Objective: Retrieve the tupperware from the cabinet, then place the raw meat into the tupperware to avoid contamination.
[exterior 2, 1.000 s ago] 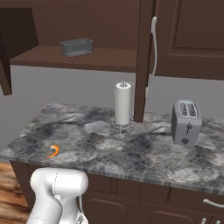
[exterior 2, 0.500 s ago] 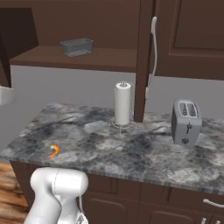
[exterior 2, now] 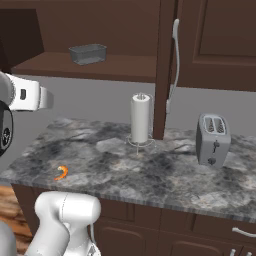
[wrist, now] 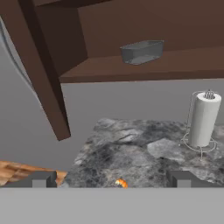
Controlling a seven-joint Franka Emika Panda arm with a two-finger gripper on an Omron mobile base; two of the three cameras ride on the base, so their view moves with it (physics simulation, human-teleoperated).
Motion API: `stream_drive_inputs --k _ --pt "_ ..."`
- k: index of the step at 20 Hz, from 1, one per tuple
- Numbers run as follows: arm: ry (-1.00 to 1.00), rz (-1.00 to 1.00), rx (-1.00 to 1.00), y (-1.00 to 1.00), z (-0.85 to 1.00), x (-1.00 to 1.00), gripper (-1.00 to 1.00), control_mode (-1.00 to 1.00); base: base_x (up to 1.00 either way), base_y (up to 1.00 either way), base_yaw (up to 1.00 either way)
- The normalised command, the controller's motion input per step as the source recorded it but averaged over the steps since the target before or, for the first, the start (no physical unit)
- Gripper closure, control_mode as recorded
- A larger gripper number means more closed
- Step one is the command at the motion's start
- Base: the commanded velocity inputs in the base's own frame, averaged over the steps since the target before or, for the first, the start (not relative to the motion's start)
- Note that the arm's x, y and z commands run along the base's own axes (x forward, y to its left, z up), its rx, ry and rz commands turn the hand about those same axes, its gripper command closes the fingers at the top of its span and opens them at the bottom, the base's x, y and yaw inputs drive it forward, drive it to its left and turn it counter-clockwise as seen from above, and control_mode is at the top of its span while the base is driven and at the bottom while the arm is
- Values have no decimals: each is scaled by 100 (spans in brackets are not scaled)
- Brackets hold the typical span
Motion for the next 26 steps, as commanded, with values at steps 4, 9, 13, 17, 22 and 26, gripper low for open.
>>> stream_drive_inputs --k 4,9,13,17,22,26 --pt "0 25 5 -7 -60 26 -100 -100 0 0 0" --pt "-2 24 2 0 -64 16 -100 -100 0 0 0" --pt "0 16 18 -12 3 53 -100 -100 0 0 0" --pt "0 14 18 -7 5 58 -100 -100 0 0 0" --pt "0 10 15 8 0 64 -100 -100 0 0 0" --pt "2 7 15 29 0 69 -100 -100 0 0 0"
